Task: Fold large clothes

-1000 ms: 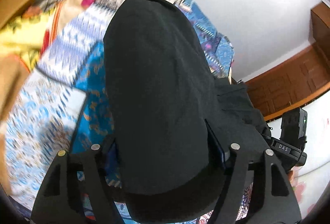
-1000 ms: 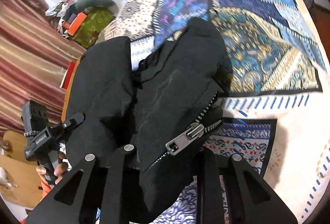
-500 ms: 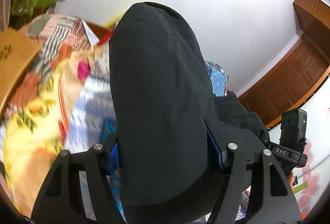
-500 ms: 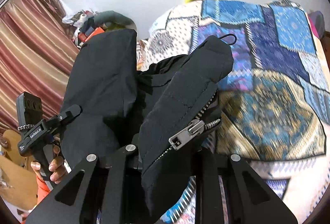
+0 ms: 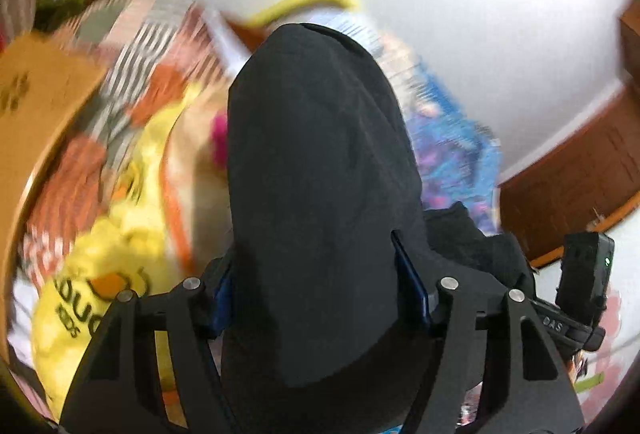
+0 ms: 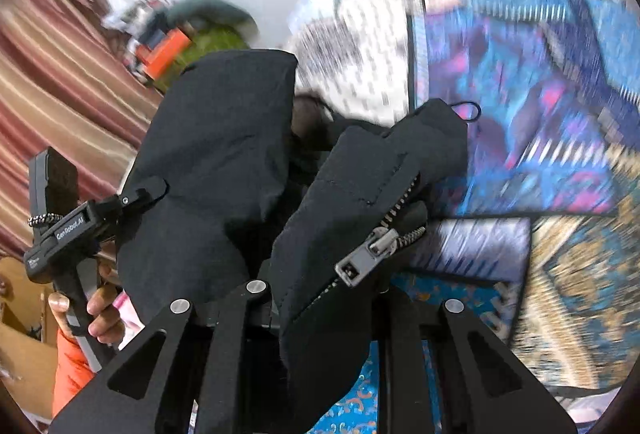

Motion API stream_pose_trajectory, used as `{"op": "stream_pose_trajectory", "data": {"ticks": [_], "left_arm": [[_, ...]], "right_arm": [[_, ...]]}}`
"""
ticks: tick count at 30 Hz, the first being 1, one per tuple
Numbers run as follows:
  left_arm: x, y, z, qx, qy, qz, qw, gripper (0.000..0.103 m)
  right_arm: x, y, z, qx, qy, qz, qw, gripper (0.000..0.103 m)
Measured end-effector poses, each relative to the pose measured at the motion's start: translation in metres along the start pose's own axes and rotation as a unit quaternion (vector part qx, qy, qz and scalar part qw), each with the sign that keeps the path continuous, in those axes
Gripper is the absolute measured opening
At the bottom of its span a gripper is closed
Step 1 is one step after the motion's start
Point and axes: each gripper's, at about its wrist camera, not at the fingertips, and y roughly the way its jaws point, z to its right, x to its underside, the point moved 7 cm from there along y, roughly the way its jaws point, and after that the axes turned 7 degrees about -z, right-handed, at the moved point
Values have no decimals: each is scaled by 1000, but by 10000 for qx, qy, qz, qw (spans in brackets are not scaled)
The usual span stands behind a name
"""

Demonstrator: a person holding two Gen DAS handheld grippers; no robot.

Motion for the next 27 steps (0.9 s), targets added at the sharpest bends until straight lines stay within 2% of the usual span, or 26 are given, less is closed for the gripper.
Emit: {"op": "stream_pose_trajectory", "data": {"ticks": [2,4,7,10,12,17,20,23,27], "left_arm": [[10,24,-27,-231,-207,-255,9992,67],[16,31,-41,-181,-236,-212,9993,67],[18,29,-42,-132,-242,-137,9995,67],[19,27,-35,-398,-166,-183,9989,68],[20,24,-33,-548,-206,-199,9981,69],[31,7,-32,-836,-92,-153,9963,68],[42,-18,-22,-1045,143,-57,9944,68],[52,-48,-7,-1198,381,119,9920,68],[67,-103,27,-1258,762,585,9874,68]], "right_arm": [[9,26,11,25,196,-274,9994,15],[17,45,18,97,303,-430,9986,18],[22,55,27,227,410,-522,9975,24],[25,51,32,258,534,-625,9963,25],[29,43,34,318,573,-687,9955,30],[44,17,34,590,448,-685,9949,35],[52,-7,29,744,286,-549,9953,35],[55,-42,17,943,39,-187,9954,35],[62,-101,-12,1049,-328,397,9931,35]]}}
